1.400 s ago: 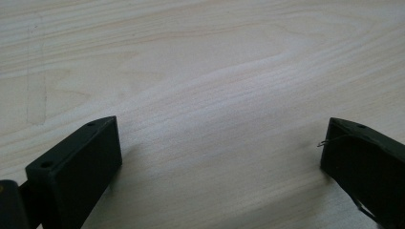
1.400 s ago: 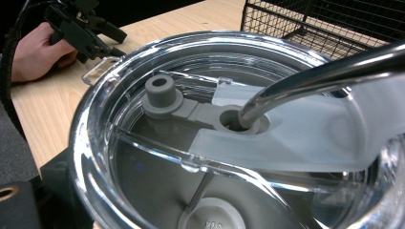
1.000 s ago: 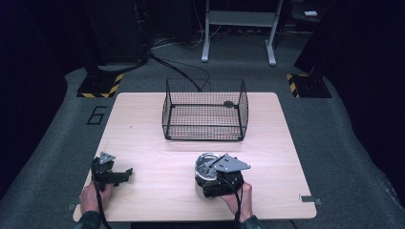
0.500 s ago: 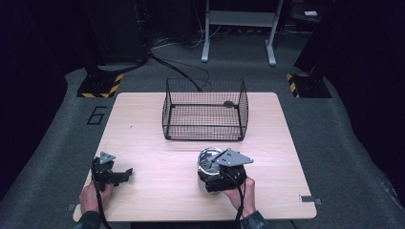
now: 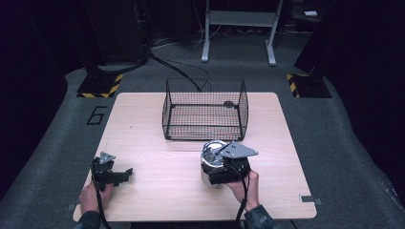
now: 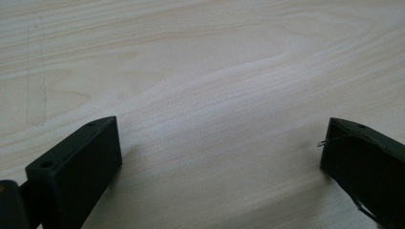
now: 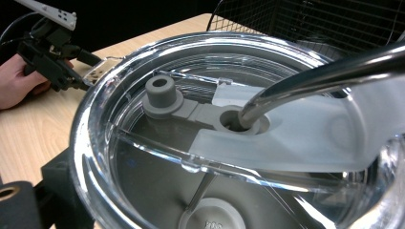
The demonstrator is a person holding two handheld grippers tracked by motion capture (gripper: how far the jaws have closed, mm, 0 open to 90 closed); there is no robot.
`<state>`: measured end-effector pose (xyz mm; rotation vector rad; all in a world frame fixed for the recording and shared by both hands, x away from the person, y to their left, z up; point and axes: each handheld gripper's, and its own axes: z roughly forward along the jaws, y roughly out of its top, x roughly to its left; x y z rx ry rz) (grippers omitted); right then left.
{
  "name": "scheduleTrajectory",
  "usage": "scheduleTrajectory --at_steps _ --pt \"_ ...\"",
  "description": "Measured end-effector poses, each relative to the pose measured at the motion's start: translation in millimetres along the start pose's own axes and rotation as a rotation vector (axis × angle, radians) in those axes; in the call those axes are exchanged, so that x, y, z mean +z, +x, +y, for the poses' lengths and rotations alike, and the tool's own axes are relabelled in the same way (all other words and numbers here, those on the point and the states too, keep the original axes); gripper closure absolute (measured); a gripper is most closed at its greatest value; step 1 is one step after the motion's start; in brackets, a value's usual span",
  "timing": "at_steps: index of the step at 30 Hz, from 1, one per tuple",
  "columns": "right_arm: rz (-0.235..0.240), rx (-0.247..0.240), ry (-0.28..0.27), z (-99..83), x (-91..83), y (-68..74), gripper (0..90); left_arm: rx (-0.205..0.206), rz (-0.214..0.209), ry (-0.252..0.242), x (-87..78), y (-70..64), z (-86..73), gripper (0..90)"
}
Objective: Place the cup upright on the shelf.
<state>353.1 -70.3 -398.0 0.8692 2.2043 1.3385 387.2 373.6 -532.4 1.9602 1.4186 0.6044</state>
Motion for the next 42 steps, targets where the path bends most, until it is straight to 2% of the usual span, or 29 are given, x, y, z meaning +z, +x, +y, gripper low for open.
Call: scheduleTrajectory --at_steps 8,9,10,12,13,19,20,26,31,35,42 --pt "-0.003 0.001 0.000 8.0 -0.9 -6.7 3.8 0.000 0.003 -0.004 0.4 -0.1 -0.1 0.1" --pt "-0.010 0.014 0.000 9.9 -0.2 -7.3 3.8 0.000 0.003 -0.004 0.4 -0.1 -0.1 0.1" --pt "-0.007 -0.001 -0.003 10.9 0.2 -9.0 3.8 -0.001 0.002 -0.004 0.4 -0.1 -0.1 0.1" --pt "-0.011 0.014 -0.001 12.6 -0.2 -10.0 3.8 -0.001 0.003 -0.004 0.4 -0.1 -0.1 0.1" --pt "-0.004 0.001 -0.005 13.4 -0.2 -12.1 3.8 -0.001 0.003 -0.004 0.4 -0.1 -0.1 0.1" --pt "-0.009 0.032 -0.010 18.1 -0.5 -17.1 3.8 0.000 0.003 -0.004 0.4 -0.1 -0.1 0.1" --pt "-0.005 0.022 -0.011 19.3 -0.8 -19.4 3.8 0.000 0.003 -0.005 0.4 -0.1 -0.1 0.1" --pt "-0.010 0.035 -0.007 27.4 -0.7 -26.3 3.8 0.000 0.002 -0.004 0.4 0.0 -0.1 0.1" --pt "0.003 0.033 0.004 38.2 0.6 -33.0 3.9 0.008 0.004 -0.003 0.3 0.5 0.1 0.1" --pt "0.014 0.058 0.000 47.7 3.0 -39.6 3.9 0.008 0.004 -0.003 0.2 0.5 0.1 0.1" --pt "0.013 0.051 0.003 63.1 8.2 -45.0 3.9 0.000 0.003 -0.004 0.4 -0.1 -0.1 0.1"
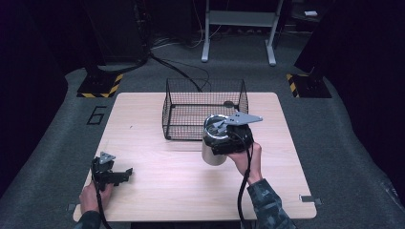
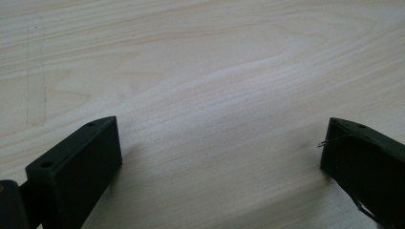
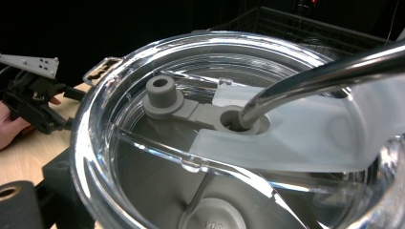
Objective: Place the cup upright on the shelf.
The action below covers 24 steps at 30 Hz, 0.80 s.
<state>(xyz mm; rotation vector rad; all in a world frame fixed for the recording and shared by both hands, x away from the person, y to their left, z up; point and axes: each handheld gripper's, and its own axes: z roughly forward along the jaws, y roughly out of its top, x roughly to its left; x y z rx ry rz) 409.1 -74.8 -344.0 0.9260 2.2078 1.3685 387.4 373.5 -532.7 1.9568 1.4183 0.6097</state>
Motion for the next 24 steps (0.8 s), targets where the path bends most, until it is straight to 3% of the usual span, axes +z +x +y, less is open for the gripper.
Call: scheduleTrajectory --at_steps 24 --pt "-0.011 0.008 -0.028 56.1 5.1 -20.0 3.9 -0.003 0.001 -0.003 0.3 -0.2 0.0 0.1"
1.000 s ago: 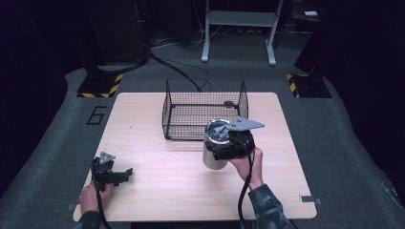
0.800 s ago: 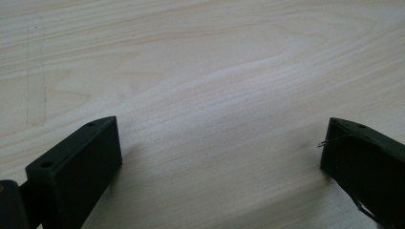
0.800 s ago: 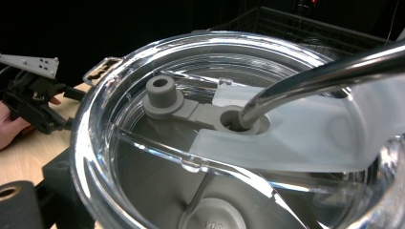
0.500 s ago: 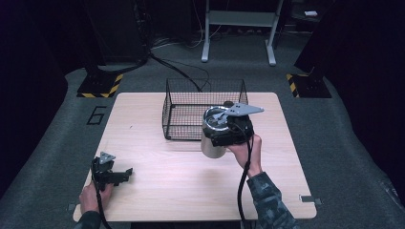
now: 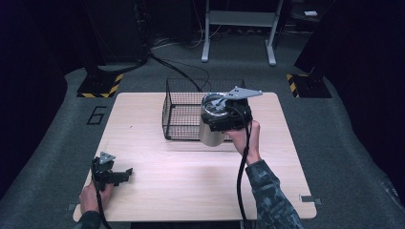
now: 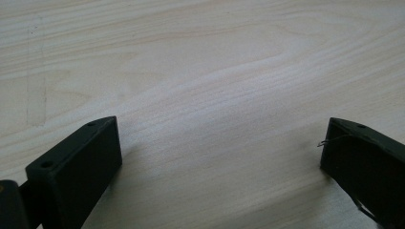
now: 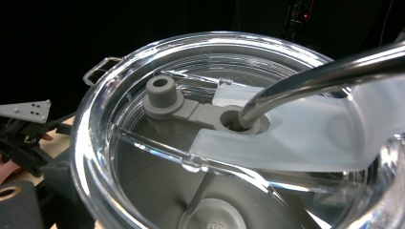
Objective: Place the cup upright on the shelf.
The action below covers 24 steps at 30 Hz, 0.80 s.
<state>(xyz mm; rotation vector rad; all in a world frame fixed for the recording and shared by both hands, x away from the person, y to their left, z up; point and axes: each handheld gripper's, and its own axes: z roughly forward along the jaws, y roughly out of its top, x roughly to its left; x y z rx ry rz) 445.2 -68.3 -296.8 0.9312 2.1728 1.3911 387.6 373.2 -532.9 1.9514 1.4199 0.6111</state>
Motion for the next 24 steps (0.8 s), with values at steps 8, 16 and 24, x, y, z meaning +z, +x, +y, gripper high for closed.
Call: scheduleTrajectory --at_steps 8,16,24 --pt "-0.015 0.009 0.009 13.8 4.4 -8.7 3.9 0.005 -0.001 0.004 -0.3 0.3 0.0 0.1" --pt "-0.038 0.014 0.015 30.4 14.7 -22.3 3.9 0.009 0.001 0.003 -0.2 0.6 0.2 0.1" --pt "-0.068 0.022 0.018 43.1 27.5 -34.4 3.9 0.009 0.002 0.002 -0.2 0.6 0.2 0.1"
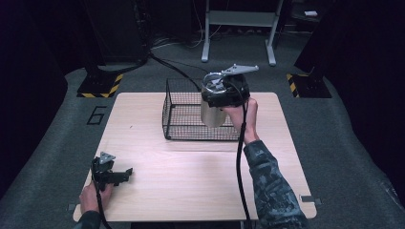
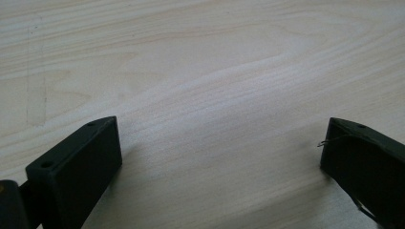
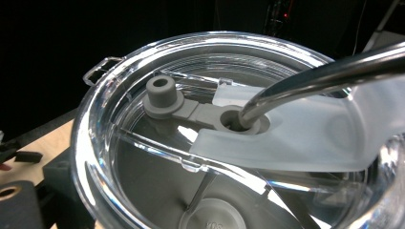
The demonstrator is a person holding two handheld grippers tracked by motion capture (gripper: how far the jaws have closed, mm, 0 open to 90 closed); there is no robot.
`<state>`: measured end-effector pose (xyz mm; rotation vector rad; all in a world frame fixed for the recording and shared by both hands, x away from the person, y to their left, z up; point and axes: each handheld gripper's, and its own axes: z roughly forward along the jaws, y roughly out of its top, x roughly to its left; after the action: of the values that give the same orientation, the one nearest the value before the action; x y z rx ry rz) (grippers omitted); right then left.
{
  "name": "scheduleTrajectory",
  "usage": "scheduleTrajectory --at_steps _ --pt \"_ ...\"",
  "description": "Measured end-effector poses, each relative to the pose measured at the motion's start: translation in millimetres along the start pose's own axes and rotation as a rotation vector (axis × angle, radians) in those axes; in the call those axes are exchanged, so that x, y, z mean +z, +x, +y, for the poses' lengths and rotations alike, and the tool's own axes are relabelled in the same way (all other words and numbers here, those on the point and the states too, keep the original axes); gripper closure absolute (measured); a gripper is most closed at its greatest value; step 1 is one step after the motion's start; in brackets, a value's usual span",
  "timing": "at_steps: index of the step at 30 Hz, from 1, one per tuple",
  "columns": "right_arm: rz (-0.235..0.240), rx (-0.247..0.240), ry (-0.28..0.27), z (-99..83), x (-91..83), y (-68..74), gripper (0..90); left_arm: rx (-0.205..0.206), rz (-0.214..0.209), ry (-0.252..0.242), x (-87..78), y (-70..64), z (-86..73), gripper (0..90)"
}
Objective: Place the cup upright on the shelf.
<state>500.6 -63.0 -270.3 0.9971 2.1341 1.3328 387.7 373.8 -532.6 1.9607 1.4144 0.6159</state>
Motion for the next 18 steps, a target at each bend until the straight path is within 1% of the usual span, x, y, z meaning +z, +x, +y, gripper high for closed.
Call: scheduleTrajectory --at_steps 1,2,4,5,6,8,9,10,11,12,13,14,18 --pt "-0.004 -0.007 -0.004 1.3 2.0 -2.2 3.9 0.002 0.000 0.001 -0.1 0.1 0.0 0.1" --pt "-0.007 0.003 0.004 2.5 2.9 -3.3 3.9 0.000 -0.001 0.000 0.1 0.0 0.0 0.1" --pt "-0.016 0.000 0.002 4.1 6.3 -7.0 3.9 0.003 -0.002 0.002 -0.1 0.2 0.1 0.1" --pt "-0.029 0.019 0.002 5.0 10.3 -9.8 3.9 0.002 -0.002 0.001 -0.1 0.2 0.0 0.1" --pt "-0.033 0.013 0.001 5.3 12.8 -12.3 3.9 0.000 -0.001 0.000 0.1 0.0 0.0 0.1" --pt "-0.037 0.016 0.004 5.4 14.5 -13.5 3.9 0.003 0.000 0.001 0.0 0.2 0.0 0.1" --pt "-0.038 0.013 0.005 5.3 17.0 -15.6 3.9 0.001 0.001 -0.001 0.1 0.1 0.0 0.1" --pt "-0.053 0.020 0.011 5.0 22.5 -17.8 3.9 0.001 0.001 -0.001 0.1 0.1 0.0 0.1" --pt "-0.059 0.016 0.013 4.6 25.7 -19.2 3.9 0.001 -0.001 -0.001 0.1 0.1 0.0 0.1" --pt "-0.059 0.016 0.013 4.6 25.7 -19.2 3.9 0.001 -0.001 -0.001 0.1 0.1 0.0 0.1" --pt "-0.065 0.020 0.020 3.2 32.5 -21.3 3.9 0.002 -0.001 0.000 0.0 0.2 0.0 0.1" --pt "-0.067 0.020 0.020 2.4 35.6 -22.5 3.9 0.000 -0.001 -0.001 0.1 0.0 0.0 0.1" --pt "-0.088 0.031 0.019 0.7 44.2 -26.6 3.9 0.000 -0.001 0.000 0.1 0.1 0.0 0.1"
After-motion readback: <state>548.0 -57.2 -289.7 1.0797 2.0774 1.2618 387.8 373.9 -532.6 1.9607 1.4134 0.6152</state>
